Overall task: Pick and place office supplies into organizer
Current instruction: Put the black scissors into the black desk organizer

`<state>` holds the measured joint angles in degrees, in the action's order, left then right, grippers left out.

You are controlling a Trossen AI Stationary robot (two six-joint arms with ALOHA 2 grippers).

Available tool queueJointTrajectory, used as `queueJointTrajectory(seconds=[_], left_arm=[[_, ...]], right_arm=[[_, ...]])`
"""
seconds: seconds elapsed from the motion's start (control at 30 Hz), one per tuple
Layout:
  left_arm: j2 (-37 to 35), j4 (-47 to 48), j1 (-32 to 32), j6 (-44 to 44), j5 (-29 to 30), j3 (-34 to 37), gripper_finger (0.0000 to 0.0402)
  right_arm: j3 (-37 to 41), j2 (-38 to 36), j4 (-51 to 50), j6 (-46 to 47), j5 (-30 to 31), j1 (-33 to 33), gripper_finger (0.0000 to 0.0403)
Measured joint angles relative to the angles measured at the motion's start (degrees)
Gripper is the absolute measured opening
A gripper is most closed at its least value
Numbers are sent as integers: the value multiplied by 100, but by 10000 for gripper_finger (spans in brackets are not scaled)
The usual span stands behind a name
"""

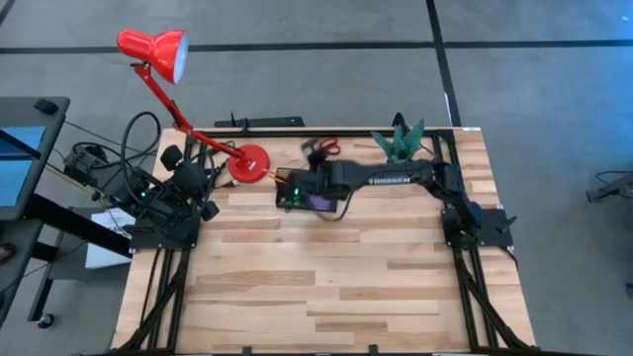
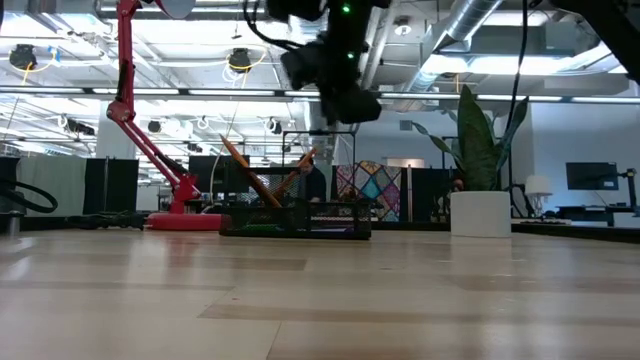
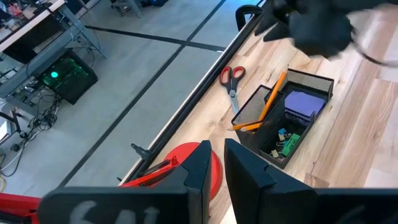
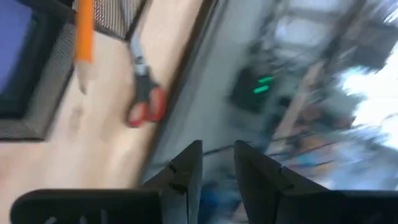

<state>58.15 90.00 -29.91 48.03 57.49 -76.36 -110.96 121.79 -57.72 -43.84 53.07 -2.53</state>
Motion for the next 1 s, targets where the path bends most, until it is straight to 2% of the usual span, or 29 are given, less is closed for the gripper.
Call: queueJointTrajectory(seconds=[0.13, 0.23, 0.3, 0.47, 0.53, 0.67, 0.83, 0.9, 1.0], left_arm=[[0, 2, 0, 4, 0, 0, 36], [-1, 2, 0, 7, 0, 0, 36], [0, 2, 0, 9, 2, 0, 36], [0, 2, 0, 13, 2, 0, 36], [0, 2, 0, 13, 2, 0, 36], [-1, 2, 0, 15, 2, 0, 36], [0, 0, 0, 16, 2, 0, 36], [-2, 2, 0, 62, 4, 0, 36], [0, 2, 0, 105, 4, 0, 36]], right_arm=[[0, -170, -554, 1311, -930, -477, 87], [2, -310, -748, 1651, -1161, -842, 87], [2, -440, -782, 1643, -1526, -1114, 87], [-2, -567, -622, 1182, -4015, -1905, 87], [-2, -542, -612, 1074, -4575, -2183, 87], [0, -262, -586, 780, -4749, -2581, 87], [-6, 186, -304, 329, -5028, -2773, 87], [3, 414, -319, 219, -4988, -2796, 87], [2, 712, -356, -102, -4560, -2770, 87]])
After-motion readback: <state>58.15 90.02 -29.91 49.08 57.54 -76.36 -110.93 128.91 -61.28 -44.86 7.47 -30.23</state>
